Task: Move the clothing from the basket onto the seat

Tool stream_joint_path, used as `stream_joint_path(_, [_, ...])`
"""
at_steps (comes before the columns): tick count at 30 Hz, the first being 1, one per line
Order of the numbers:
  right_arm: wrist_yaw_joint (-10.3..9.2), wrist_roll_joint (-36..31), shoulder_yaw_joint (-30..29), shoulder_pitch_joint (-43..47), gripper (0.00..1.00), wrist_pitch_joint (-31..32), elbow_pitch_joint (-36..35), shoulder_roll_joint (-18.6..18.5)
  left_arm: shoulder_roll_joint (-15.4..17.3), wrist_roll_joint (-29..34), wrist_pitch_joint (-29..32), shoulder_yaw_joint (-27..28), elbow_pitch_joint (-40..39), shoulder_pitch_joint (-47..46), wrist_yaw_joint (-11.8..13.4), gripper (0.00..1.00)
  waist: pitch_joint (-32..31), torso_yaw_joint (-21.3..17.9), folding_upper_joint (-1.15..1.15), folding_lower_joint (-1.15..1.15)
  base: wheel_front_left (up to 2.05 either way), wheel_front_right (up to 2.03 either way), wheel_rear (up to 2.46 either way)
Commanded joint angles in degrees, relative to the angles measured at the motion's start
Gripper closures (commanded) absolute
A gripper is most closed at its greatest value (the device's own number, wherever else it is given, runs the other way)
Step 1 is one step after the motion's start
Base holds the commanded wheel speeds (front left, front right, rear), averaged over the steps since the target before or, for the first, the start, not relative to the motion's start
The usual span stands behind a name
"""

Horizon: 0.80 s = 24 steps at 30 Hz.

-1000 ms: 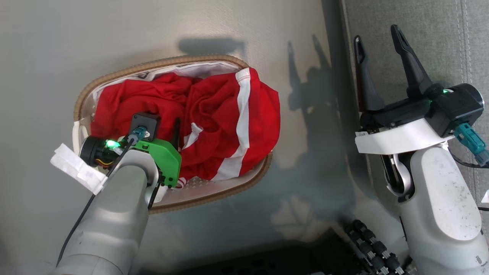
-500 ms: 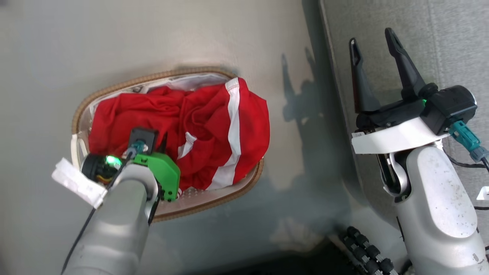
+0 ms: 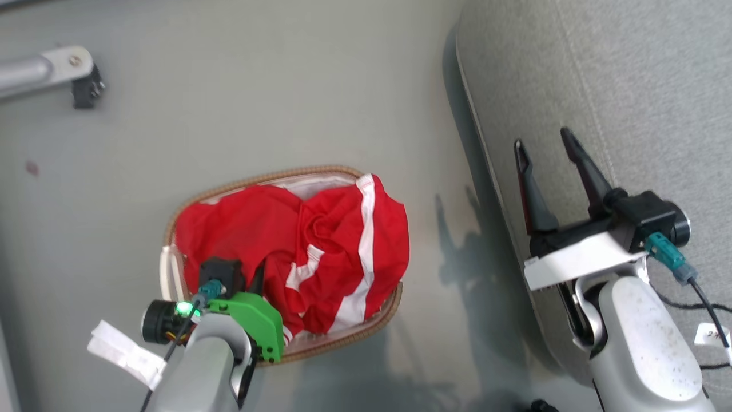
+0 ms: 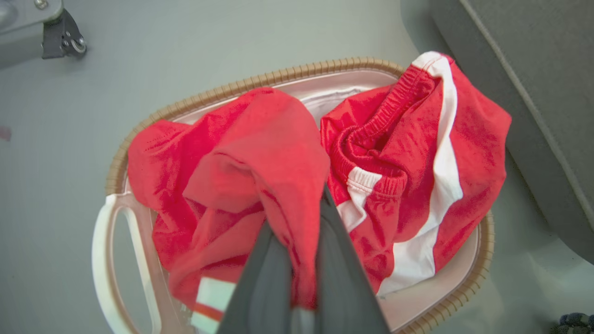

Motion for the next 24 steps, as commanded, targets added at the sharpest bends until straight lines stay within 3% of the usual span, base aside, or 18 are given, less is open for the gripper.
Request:
stream_joint_path(1, [0.00, -0.27, -0.08, 1.64, 0.00, -0.28, 0.53, -0.28, 0.05, 0.62, 0.01, 0.25, -1.23, 2.15, 0.26, 1.00, -8.34, 2.65, 0.00, 0.00, 0.00, 0.00, 0.00])
stream_joint_path(10, [-0.01, 0.75, 0.47, 7.96, 0.00, -0.28, 2.69, -0.97, -0.26, 1.24, -0.02, 2.96, -12.15, 10.20, -0.01, 1.00, -18.58, 5.13, 0.00, 0.00, 0.00, 0.00, 0.00])
stream_joint_path(24, [0.00, 1.88, 0.92, 15.42, 0.00, -0.28, 4.27, -1.32, -0.27, 1.24, -0.02, 2.60, -31.52, 16.55, 0.34, 1.00, -28.68, 8.94, 0.00, 0.00, 0.00, 0.00, 0.00])
